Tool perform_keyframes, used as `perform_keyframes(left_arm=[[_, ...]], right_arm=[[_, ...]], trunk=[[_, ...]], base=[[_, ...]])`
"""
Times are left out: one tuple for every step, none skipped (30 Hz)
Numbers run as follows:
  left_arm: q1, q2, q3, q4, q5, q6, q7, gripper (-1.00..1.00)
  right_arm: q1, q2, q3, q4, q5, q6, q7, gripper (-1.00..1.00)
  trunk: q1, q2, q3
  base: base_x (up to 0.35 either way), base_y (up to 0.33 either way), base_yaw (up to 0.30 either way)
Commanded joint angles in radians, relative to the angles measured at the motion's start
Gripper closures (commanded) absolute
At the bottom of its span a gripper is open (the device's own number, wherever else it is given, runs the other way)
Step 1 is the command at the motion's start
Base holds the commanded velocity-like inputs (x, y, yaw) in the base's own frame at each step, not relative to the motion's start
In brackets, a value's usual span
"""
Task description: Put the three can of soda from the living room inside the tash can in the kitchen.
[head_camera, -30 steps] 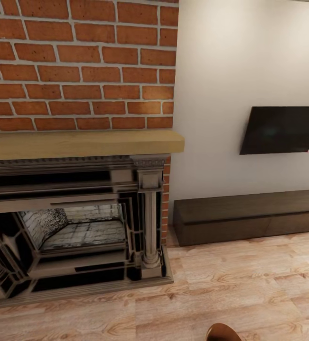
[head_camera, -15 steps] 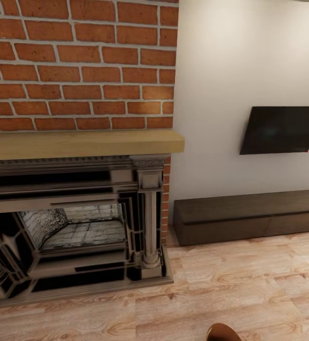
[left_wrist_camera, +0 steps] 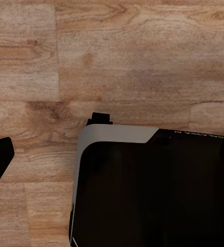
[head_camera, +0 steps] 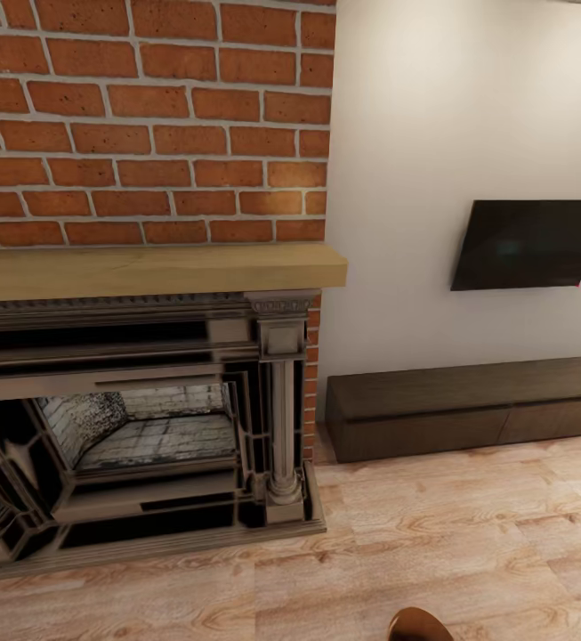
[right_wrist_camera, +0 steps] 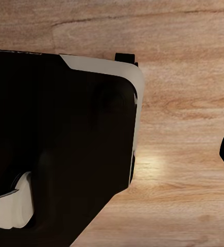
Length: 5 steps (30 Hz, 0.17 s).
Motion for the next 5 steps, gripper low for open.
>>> perform_keyframes(left_arm=[[0.000,0.000,0.000,0.000,0.000,0.000,0.000,-1.00],[0.000,0.000,0.000,0.000,0.000,0.000,0.000,-1.00],[0.000,0.000,0.000,0.000,0.000,0.000,0.000,-1.00],[0.000,0.000,0.000,0.000,0.000,0.000,0.000,-1.00],[0.000,0.000,0.000,0.000,0.000,0.000,0.000,-1.00]], right_arm=[[0.000,0.000,0.000,0.000,0.000,0.000,0.000,-1.00],[0.000,0.000,0.000,0.000,0.000,0.000,0.000,-1.00],[0.000,0.000,0.000,0.000,0.000,0.000,0.000,-1.00],[0.000,0.000,0.000,0.000,0.000,0.000,0.000,-1.00],[0.000,0.000,0.000,0.000,0.000,0.000,0.000,-1.00]], trunk=[[0.000,0.000,0.000],[0.000,0.000,0.000],[0.000,0.000,0.000],[0.000,0.000,0.000],[0.000,0.000,0.000]], base=[[0.000,0.000,0.000],[0.000,0.000,0.000],[0.000,0.000,0.000],[0.000,0.000,0.000],[0.000,0.000,0.000]])
